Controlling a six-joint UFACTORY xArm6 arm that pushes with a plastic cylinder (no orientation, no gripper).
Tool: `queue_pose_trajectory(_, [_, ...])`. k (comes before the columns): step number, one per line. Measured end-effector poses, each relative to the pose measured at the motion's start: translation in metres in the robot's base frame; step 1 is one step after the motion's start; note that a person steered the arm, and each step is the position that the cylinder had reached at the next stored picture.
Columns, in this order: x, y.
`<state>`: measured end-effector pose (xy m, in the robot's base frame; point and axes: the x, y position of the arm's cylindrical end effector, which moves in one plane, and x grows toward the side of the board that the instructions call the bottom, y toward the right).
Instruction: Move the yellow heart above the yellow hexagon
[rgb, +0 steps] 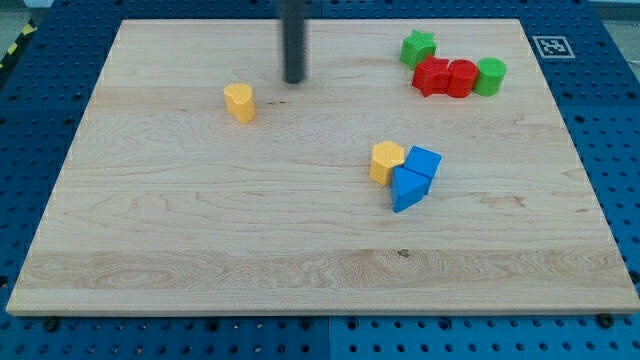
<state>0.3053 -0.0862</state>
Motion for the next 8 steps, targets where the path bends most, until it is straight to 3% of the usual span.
queue_pose_trajectory(1, [0.009, -0.104])
queue_pose_trajectory(2, [0.048, -0.143])
queue_pose_trajectory(8, [0.085, 0.092])
